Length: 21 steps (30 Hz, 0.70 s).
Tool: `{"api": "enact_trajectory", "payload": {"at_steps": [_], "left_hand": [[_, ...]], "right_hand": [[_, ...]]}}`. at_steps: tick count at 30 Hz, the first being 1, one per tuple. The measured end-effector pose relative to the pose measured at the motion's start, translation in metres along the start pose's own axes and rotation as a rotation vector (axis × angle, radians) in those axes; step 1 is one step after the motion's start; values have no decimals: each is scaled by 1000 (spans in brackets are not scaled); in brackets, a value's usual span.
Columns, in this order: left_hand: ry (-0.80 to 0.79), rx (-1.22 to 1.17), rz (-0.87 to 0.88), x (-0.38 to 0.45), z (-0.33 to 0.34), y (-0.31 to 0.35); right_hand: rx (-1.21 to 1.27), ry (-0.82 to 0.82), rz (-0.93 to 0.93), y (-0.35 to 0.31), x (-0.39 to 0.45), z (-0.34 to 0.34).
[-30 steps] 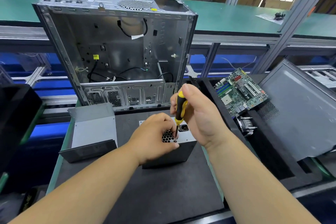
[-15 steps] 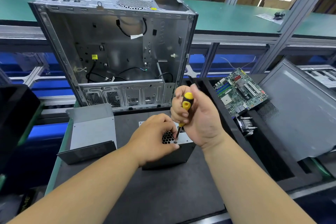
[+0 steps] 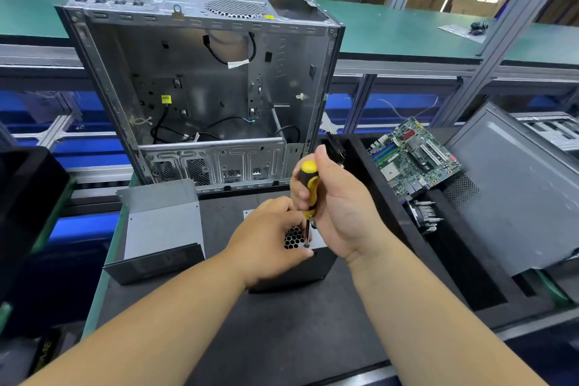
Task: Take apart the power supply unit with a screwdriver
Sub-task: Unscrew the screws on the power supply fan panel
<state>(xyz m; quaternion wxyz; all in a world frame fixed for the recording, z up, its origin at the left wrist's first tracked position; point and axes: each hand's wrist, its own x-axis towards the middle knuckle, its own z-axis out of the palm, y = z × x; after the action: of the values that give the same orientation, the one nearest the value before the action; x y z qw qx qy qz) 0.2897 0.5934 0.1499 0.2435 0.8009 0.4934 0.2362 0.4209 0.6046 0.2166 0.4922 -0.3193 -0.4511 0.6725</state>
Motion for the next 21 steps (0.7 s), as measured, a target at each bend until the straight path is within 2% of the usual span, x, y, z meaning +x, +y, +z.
{"api": "enact_trajectory", "payload": {"at_steps": [10, 17, 21], "left_hand": [[2, 10, -10, 0, 2, -3], [13, 14, -15, 0, 2, -4], [11, 27, -4, 1, 3, -3]], "right_hand": [[80, -196, 23, -7, 5, -17], [-84, 27, -51, -5, 0, -28], [-18, 44, -43, -1, 0, -18]]}}
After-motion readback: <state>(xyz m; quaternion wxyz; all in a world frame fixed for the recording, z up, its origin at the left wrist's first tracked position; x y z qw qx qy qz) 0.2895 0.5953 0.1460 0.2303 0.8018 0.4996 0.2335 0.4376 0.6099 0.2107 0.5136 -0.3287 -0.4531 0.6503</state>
